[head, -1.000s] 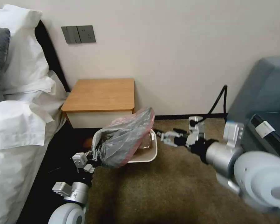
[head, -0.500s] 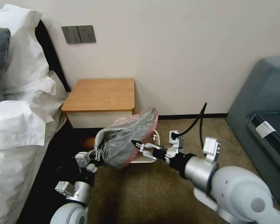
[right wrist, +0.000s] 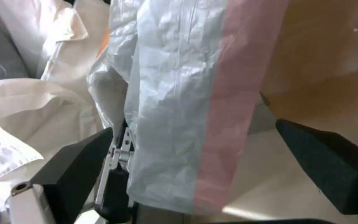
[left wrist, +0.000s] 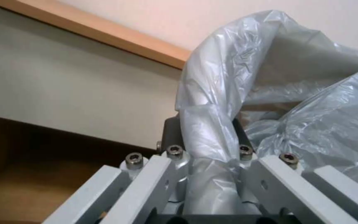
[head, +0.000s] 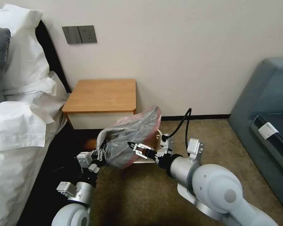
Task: Pick up the garbage bag from the table and place it over the trash can.
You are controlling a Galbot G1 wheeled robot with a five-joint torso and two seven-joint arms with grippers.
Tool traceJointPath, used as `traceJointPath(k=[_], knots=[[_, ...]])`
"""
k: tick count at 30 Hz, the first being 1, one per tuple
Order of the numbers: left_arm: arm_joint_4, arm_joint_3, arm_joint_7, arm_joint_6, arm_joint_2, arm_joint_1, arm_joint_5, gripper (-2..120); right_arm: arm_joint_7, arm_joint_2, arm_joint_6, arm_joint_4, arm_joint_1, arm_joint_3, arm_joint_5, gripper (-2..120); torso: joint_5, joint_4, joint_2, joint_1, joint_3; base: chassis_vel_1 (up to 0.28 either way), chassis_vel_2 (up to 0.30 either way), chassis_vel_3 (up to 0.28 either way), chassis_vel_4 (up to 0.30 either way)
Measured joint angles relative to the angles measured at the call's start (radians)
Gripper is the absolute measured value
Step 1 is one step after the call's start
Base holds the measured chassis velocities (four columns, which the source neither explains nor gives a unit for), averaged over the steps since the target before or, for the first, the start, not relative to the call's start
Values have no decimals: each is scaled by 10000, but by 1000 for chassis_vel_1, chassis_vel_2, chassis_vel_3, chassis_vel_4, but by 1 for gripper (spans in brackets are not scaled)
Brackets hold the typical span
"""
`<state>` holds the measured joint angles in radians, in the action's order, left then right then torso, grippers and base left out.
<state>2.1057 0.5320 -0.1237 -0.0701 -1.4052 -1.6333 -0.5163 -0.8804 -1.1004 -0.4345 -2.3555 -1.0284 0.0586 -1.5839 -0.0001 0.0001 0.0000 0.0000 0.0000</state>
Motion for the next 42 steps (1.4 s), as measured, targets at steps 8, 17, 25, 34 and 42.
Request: traceJointPath(k=[8, 17, 25, 34, 42], knots=[[63, 86, 1, 47, 31, 23, -219, 7, 1198, -155, -26, 593, 7, 361, 984, 71, 0, -1, 0, 0, 0, 0, 0, 0, 0], [56, 214, 0, 55, 74, 35, -343, 7, 1432, -377, 3, 917, 191, 645, 1523, 39, 1, -1, 0, 0, 0, 0, 0, 0, 0], [-18, 319, -7, 55, 94, 37, -369, 7, 1661, -318, 0, 757, 271, 759, 1761, 11, 1, -1, 0, 0, 0, 0, 0, 0, 0], [-245, 391, 69, 38, 101, 120, -414, 7, 1905, -296, -122, 642, 139, 742, 1955, 0, 1, 0, 0, 0, 0, 0, 0, 0, 0], [-296, 407, 168, 86, 94, 210, -509, 7, 2090, 39, -259, -144, -867, 491, 1926, 0, 1, -2, 0, 0, -1, 0, 0, 0, 0]])
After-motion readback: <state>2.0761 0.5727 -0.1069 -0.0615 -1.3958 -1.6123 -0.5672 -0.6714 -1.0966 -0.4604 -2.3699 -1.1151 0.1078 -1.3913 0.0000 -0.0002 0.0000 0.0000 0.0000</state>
